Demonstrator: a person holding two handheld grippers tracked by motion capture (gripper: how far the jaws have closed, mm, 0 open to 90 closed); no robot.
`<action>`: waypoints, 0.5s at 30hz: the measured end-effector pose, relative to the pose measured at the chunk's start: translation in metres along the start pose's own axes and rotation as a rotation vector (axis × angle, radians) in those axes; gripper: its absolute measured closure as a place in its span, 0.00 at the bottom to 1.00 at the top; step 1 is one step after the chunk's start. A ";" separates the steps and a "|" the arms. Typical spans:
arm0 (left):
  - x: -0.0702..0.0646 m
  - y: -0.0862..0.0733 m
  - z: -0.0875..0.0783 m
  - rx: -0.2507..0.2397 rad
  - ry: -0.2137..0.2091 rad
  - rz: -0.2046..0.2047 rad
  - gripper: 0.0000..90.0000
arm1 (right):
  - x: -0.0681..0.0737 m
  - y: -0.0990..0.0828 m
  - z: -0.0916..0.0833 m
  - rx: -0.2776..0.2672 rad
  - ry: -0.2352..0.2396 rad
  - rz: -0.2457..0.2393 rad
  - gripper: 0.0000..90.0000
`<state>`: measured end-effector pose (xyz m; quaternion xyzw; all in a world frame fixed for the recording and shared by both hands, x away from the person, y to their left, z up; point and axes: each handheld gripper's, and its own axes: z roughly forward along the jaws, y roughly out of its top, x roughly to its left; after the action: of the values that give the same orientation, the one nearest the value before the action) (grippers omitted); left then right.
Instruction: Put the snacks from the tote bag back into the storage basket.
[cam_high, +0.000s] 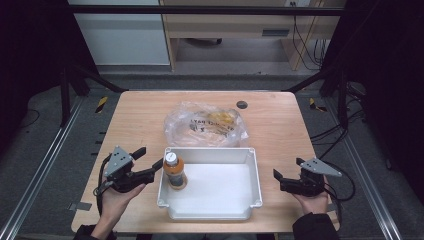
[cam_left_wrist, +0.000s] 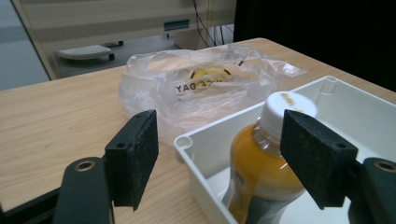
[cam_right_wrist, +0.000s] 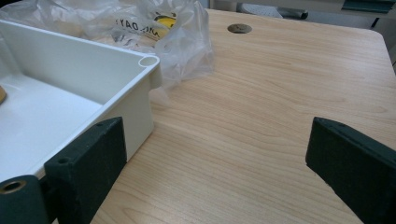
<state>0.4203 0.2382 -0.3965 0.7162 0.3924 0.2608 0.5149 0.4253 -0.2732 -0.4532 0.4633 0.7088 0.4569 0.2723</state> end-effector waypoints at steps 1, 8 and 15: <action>0.000 0.000 0.000 0.000 0.000 0.000 0.31 | 0.000 0.000 0.000 0.000 0.000 0.001 0.06; 0.016 -0.015 -0.001 0.023 0.045 -0.024 0.31 | 0.000 0.000 -0.001 0.002 0.001 -0.002 0.06; 0.030 -0.031 0.001 0.057 0.080 -0.027 0.31 | 0.000 -0.001 -0.001 0.004 0.001 -0.001 0.06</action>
<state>0.4283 0.2680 -0.4271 0.7142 0.4294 0.2709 0.4819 0.4244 -0.2741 -0.4537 0.4632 0.7102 0.4556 0.2710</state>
